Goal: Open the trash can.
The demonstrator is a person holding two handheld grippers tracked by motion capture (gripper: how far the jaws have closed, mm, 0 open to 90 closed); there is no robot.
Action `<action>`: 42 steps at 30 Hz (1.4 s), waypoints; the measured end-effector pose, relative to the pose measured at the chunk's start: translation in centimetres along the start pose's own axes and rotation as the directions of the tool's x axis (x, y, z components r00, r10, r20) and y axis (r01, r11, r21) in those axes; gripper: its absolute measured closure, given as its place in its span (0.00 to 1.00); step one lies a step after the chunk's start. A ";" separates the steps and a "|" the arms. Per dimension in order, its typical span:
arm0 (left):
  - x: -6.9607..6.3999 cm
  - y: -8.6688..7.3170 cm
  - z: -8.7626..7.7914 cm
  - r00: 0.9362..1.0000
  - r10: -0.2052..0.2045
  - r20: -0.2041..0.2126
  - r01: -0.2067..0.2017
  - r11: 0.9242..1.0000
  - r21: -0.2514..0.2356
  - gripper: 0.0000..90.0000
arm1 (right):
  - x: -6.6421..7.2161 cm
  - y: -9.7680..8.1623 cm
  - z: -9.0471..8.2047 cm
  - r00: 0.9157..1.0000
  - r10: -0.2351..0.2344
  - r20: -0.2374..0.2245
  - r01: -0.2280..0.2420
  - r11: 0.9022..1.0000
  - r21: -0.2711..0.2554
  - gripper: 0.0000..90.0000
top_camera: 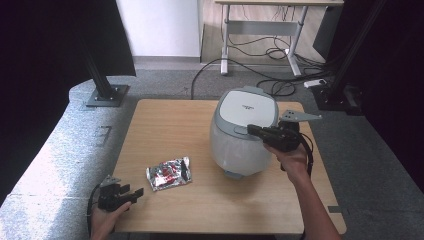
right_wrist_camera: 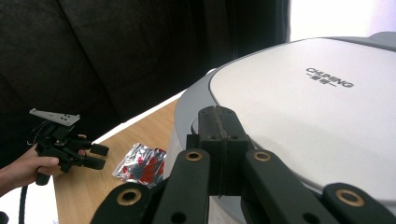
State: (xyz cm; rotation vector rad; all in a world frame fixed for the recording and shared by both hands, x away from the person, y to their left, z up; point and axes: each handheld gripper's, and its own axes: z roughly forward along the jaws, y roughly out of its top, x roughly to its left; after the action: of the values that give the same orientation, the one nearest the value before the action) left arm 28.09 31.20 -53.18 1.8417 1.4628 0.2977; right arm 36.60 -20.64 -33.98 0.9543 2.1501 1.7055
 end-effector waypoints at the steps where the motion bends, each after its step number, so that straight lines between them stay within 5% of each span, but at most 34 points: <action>1: 0.0 0.0 0.0 1.000 0.000 0.000 0.000 1.000 0.000 0.37 | 0.0 0.0 0.1 1.000 0.002 -0.001 -0.002 1.000 0.001 0.99; 25: -0.1 0.0 0.0 1.000 0.001 0.007 -0.001 1.000 0.003 0.37 | 0.1 0.1 1.9 1.000 -0.014 -0.010 0.015 0.999 0.040 0.99; 37: 0.0 0.0 0.0 1.000 0.000 0.005 0.000 1.000 0.003 0.37 | 0.3 -0.2 1.3 0.999 -0.038 0.008 0.037 0.999 0.021 0.99; 42: 0.1 0.0 0.0 1.000 -0.003 0.004 0.003 1.000 0.000 0.37 | 0.4 -0.4 -0.3 0.998 -0.052 0.033 0.052 0.999 -0.012 0.96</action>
State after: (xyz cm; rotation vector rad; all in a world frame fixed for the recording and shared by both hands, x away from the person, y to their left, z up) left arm 28.12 31.29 -53.18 1.8393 1.4625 0.2919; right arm 35.99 -20.64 -34.15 0.9079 2.1216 1.6667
